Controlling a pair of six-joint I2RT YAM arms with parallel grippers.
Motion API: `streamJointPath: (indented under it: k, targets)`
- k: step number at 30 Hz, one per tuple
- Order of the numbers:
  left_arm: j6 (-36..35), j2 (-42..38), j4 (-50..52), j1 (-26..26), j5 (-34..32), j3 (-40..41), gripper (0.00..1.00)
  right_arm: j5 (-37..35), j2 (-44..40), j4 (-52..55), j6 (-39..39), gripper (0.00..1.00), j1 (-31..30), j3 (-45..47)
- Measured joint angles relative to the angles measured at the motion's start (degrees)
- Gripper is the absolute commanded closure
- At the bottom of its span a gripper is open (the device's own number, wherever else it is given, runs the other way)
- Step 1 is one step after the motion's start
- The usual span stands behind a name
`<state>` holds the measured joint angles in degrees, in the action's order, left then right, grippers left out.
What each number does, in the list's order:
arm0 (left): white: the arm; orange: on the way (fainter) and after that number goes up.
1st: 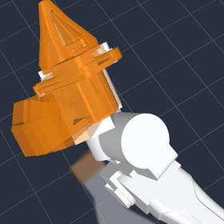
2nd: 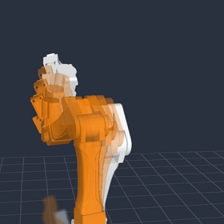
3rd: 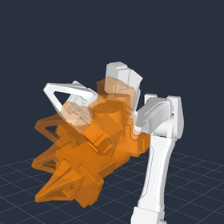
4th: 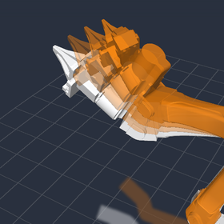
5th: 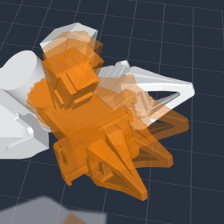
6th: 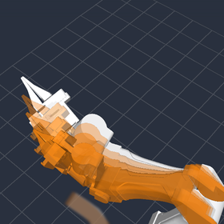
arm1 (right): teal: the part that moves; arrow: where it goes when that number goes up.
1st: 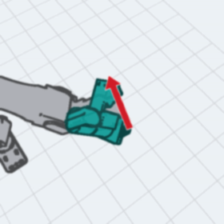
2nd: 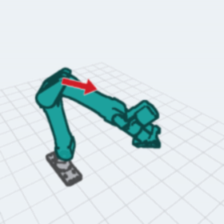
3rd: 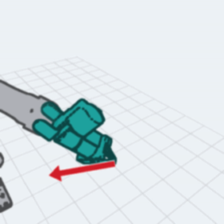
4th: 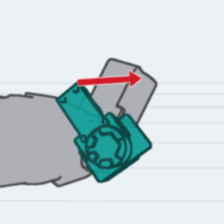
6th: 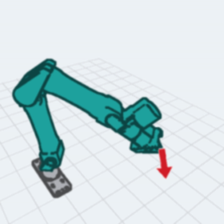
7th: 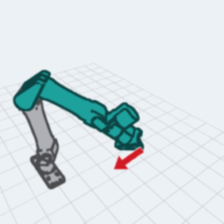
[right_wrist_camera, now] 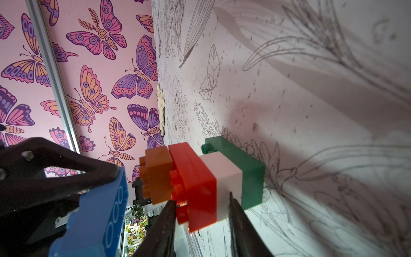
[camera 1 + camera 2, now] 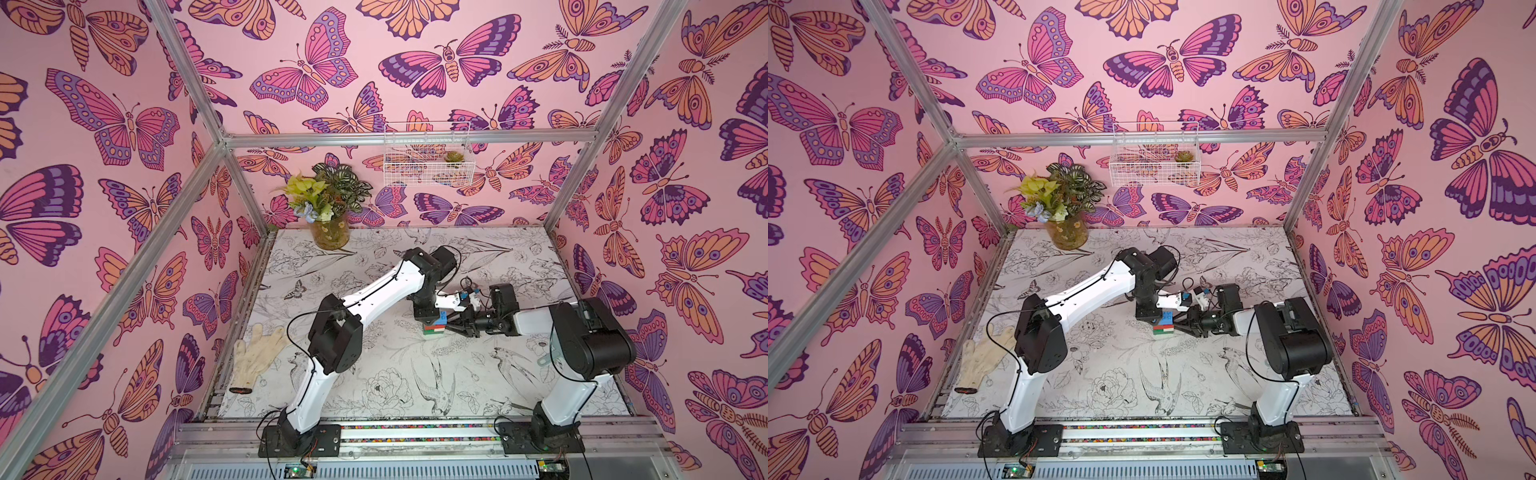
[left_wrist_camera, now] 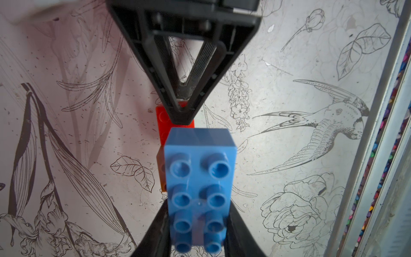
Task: Assemble the number 5 with lego
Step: Assemble the lego brick with the lego brick.
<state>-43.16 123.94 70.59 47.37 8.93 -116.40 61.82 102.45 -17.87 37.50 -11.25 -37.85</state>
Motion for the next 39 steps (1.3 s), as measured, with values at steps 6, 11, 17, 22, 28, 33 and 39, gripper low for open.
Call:
streamJointPath:
  k: [6, 11, 17, 22, 28, 33, 39]
  targets:
    - [-0.6, 0.7, 0.2, 0.3, -0.6, -1.0, 0.95, 0.6, 0.4, -0.8, 0.0, 0.62, 0.0, 0.0]
    - [-1.3, 1.2, 0.2, 0.3, -1.2, -2.0, 0.95, 0.9, 0.6, -1.0, 0.0, 0.63, 0.1, 0.0]
    - [-1.9, 2.1, 0.2, 0.3, -1.4, -2.1, 0.96, 1.0, 0.6, -1.2, 0.0, 0.63, 0.1, 0.0]
    - [-2.3, 3.0, 0.2, 0.3, -1.7, -2.1, 0.97, 1.1, 0.6, -1.2, 0.0, 0.63, 0.1, 0.0]
    - [-2.7, 3.6, 0.4, 0.3, -2.1, -3.0, 0.98, 1.2, 0.7, -1.2, 0.0, 0.63, 0.1, 0.0]
    - [-2.9, 3.7, 0.4, 0.3, -2.3, -3.3, 0.98, 1.2, 0.8, -1.2, 0.0, 0.63, 0.1, 0.0]
    - [-2.9, 4.0, 0.5, 0.3, -2.3, -3.7, 0.98, 1.3, 0.9, -1.2, 0.0, 0.63, 0.1, 0.0]
